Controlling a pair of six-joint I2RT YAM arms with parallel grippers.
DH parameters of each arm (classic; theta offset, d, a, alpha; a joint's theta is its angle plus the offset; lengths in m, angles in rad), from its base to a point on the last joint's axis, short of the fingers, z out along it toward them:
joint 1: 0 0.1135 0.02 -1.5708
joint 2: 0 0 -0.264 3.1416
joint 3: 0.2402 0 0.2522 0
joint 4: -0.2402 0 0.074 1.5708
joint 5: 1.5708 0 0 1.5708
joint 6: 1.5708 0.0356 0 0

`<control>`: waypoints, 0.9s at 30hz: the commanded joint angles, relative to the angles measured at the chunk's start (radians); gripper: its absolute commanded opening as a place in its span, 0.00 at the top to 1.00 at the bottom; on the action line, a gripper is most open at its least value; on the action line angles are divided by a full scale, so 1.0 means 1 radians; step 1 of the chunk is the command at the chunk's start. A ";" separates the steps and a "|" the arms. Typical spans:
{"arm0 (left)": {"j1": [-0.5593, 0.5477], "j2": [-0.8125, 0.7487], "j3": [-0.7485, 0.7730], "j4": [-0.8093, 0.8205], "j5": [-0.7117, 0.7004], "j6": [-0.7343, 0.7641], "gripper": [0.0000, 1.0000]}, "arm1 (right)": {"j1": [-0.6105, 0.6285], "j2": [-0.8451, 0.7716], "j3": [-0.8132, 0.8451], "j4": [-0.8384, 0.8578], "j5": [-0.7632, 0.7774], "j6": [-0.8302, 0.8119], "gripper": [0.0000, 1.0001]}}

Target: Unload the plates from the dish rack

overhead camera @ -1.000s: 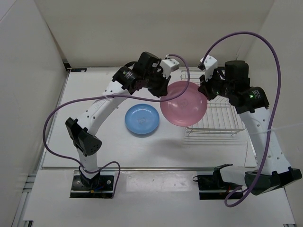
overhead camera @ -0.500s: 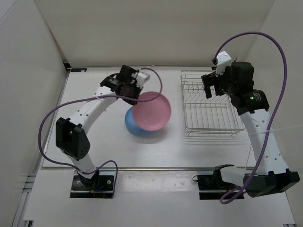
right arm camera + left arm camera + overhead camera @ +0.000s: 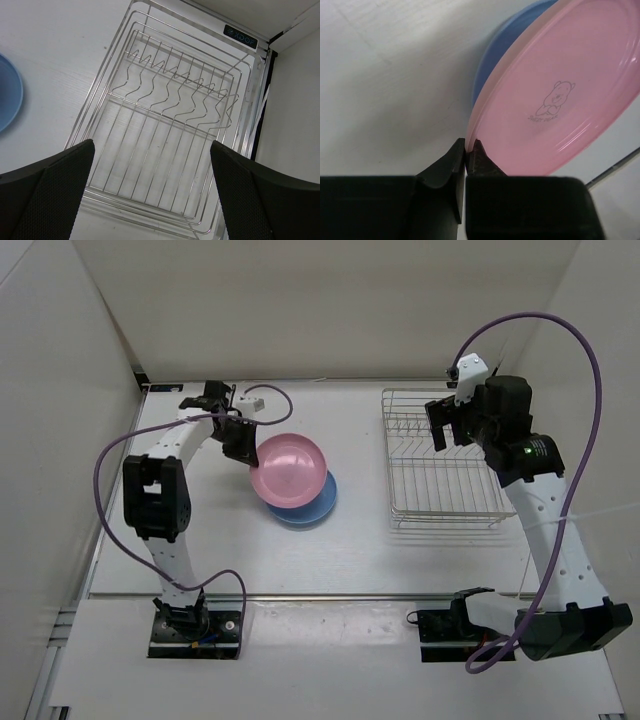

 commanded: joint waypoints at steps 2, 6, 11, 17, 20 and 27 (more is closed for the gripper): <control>-0.002 0.021 0.021 -0.028 0.149 0.012 0.89 | 0.000 -0.038 -0.010 0.045 0.020 -0.006 0.01; -0.002 0.041 0.020 -0.017 0.149 -0.015 0.89 | 0.000 -0.047 -0.019 0.045 0.020 -0.006 0.01; -0.031 0.051 0.031 -0.005 0.117 -0.035 0.89 | 0.000 -0.056 -0.028 0.045 0.010 -0.006 0.01; -0.061 0.060 -0.018 0.018 0.066 -0.046 0.89 | 0.000 -0.076 -0.037 0.045 0.010 -0.006 0.01; -0.072 0.069 -0.030 0.032 0.057 -0.046 0.89 | 0.000 -0.076 -0.038 0.045 0.010 -0.006 0.01; -0.081 0.078 -0.018 0.032 0.037 -0.046 0.89 | 0.000 -0.094 -0.056 0.045 0.010 -0.015 0.01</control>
